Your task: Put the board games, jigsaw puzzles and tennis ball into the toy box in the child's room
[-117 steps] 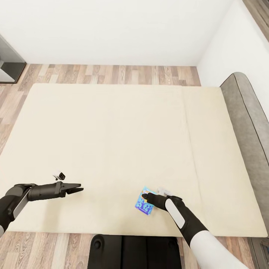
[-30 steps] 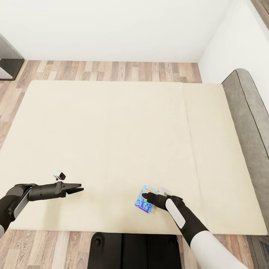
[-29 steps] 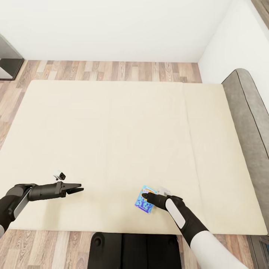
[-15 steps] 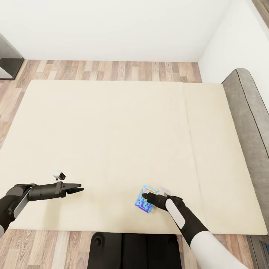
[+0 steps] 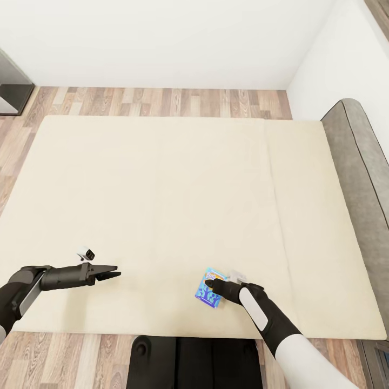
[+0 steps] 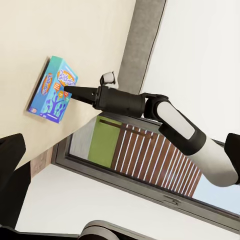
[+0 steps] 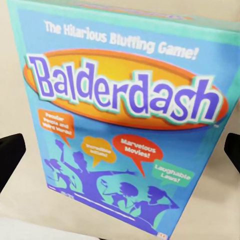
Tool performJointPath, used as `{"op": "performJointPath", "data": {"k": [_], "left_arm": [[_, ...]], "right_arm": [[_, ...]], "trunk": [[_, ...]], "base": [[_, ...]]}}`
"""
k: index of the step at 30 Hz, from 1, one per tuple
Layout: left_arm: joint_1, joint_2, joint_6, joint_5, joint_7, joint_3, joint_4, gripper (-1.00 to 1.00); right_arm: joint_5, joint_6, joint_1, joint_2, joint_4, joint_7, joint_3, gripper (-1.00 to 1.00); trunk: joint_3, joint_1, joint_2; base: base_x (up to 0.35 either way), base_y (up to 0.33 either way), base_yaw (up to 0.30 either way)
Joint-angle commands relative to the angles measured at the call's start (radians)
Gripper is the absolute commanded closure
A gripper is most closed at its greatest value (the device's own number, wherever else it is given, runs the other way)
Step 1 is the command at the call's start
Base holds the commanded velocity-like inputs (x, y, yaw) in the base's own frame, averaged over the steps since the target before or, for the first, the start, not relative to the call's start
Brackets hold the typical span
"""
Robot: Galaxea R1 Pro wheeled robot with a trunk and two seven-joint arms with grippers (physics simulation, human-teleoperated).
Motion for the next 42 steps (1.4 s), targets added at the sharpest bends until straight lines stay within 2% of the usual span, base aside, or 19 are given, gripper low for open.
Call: {"op": "performJointPath", "data": {"k": [1,42], "left_arm": [[-0.001,0.001,0.011,0.004,-0.003,-0.005,0.0,-1.0],[-0.001,0.001,0.011,0.004,-0.004,-0.006,0.0,-1.0]], "right_arm": [[-0.007,0.003,0.0,0.0,-0.001,-0.005,0.002,-1.0],[-0.007,0.003,0.001,0.0,-0.001,-0.004,-0.001,-1.0]], "trunk": [[-0.001,0.001,-0.002],[-0.001,0.001,-0.002]], "base": [[0.0,0.0,0.0],[0.0,0.021,0.0]]}}
